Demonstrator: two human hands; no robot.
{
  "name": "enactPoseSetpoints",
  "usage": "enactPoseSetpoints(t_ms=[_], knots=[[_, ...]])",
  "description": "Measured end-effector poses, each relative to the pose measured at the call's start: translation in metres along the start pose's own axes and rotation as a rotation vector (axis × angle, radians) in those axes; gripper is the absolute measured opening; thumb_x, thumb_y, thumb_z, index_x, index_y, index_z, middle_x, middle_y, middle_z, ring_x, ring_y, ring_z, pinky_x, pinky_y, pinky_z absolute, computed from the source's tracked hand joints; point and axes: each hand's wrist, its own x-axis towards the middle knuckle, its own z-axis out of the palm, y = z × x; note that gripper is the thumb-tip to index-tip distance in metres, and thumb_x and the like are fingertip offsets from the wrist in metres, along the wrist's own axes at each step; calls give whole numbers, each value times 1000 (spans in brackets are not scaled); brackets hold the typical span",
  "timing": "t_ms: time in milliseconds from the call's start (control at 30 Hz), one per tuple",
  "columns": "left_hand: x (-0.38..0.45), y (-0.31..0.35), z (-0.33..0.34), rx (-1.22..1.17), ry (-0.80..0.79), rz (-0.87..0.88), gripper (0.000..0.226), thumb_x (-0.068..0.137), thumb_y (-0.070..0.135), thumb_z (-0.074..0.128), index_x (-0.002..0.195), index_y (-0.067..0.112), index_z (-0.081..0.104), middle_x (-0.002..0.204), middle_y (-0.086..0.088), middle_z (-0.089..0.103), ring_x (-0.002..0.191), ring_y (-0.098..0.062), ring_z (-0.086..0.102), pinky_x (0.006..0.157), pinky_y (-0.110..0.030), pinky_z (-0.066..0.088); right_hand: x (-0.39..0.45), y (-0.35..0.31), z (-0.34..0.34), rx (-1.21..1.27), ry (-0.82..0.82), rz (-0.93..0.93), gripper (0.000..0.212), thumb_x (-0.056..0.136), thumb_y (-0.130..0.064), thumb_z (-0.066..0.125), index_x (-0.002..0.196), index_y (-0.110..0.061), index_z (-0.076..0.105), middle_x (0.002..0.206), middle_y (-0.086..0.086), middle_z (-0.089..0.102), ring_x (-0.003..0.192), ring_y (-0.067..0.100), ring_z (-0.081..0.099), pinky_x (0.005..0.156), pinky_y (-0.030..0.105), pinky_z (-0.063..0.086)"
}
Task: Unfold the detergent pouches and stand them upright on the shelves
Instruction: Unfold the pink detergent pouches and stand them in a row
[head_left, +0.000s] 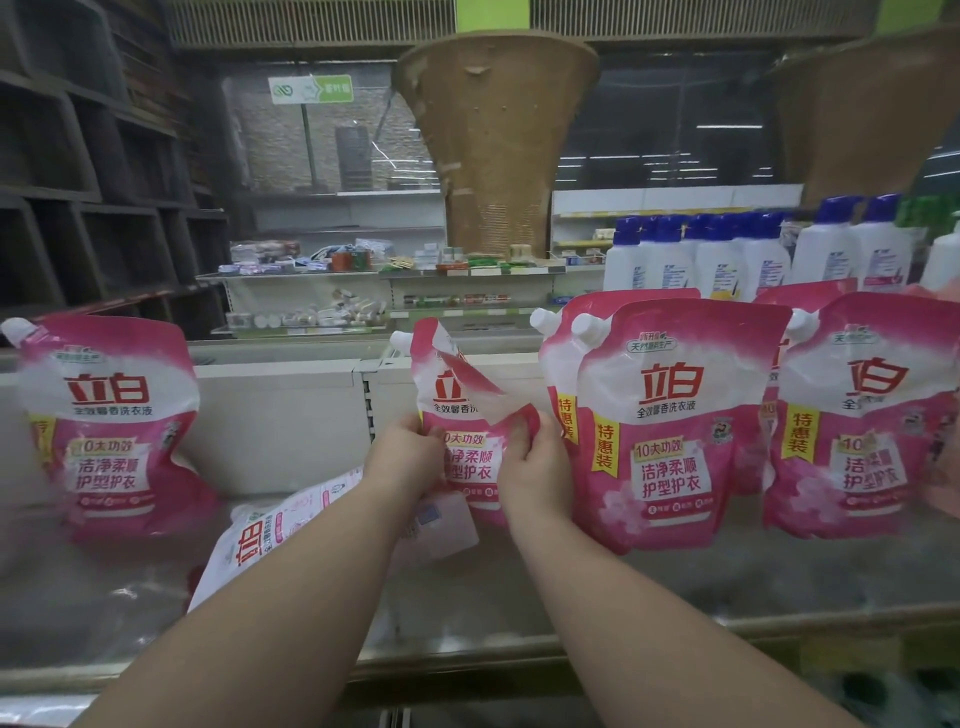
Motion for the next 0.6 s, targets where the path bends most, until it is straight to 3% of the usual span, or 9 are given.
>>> enactPoseSetpoints(t_ms=[133, 233, 400, 600], knots=[[0, -2, -3, 11, 28, -5, 16, 105, 28, 55, 106, 28, 71, 93, 2, 77, 79, -24, 75, 69, -41, 65, 8, 5, 10, 43, 5, 14, 13, 112, -41, 40, 102, -35, 47, 97, -2, 65, 84, 19, 65, 71, 35, 57], [-2, -1, -6, 3, 36, -20, 16, 105, 30, 54, 105, 29, 70, 93, 4, 77, 81, -24, 76, 73, -46, 66, 13, 3, 14, 80, -10, 52, 16, 112, -42, 39, 103, -32, 48, 94, -2, 65, 77, 14, 63, 65, 31, 52], [-3, -4, -13, 28, 81, 5, 15, 102, 30, 54, 99, 30, 69, 92, 6, 77, 87, -24, 74, 81, -48, 64, 24, 4, 23, 115, -82, 91, 24, 110, -48, 39, 101, -31, 52, 93, -1, 68, 84, 26, 71, 79, 49, 64], [-5, -9, -20, 46, 137, 24, 19, 103, 27, 52, 97, 34, 68, 93, 11, 75, 88, -17, 71, 76, -40, 63, 27, 5, 30, 219, -165, 113, 26, 111, -51, 36, 110, -33, 56, 99, -5, 74, 82, 15, 74, 75, 43, 66]])
